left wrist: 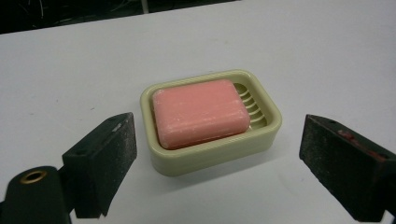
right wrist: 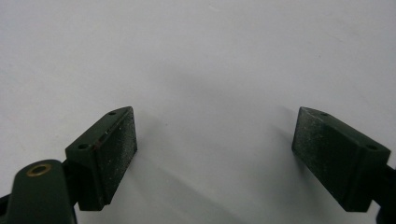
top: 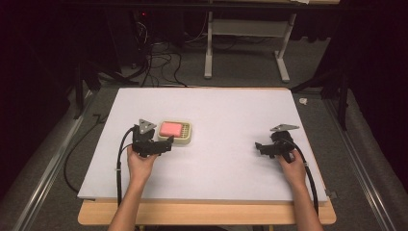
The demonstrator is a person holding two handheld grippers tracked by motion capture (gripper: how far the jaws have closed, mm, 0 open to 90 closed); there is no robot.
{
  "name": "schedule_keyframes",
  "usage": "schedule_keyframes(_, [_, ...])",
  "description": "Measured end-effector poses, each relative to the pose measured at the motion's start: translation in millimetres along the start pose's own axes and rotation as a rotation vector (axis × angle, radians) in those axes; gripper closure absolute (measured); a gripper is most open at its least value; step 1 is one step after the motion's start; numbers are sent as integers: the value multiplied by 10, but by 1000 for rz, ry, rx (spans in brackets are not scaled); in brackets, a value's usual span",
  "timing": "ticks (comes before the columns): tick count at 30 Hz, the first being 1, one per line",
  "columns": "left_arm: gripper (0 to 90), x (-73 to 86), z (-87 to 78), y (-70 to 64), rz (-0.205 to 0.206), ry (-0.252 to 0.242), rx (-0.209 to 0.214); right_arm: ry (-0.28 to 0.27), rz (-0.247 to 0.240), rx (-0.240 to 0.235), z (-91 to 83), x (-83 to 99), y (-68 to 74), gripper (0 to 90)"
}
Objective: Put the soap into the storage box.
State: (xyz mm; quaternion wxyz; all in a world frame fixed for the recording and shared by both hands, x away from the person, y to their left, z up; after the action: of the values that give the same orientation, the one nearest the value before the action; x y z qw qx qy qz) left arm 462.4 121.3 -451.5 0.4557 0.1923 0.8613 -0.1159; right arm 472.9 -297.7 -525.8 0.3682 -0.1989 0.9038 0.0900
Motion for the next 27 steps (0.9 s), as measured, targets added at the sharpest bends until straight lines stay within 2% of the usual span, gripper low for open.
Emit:
schedule_keyframes(11, [126,63,-112,21,5,-7,1,0,0,0,0,0,-1,145])
schedule_keyframes(20, [126,81,-210,-25,9,-34,27,0,0,0,0,0,-1,145])
schedule_keyframes(27, [126,129,-264,-48,10,-34,45,0,0,0,0,0,-1,144])
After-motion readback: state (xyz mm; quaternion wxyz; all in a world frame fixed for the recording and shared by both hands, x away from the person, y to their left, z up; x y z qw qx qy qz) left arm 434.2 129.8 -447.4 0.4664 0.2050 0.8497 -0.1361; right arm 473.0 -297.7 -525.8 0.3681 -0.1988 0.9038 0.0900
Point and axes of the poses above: each handheld gripper's, and its own axes: z roughly forward along the jaws, x roughly out of its underside, y roughly to its left, the point moved 6 cm from there along z, roughly forward along the jaws, and after that the axes turned 2 degrees about -x, right-handed, at the moved point
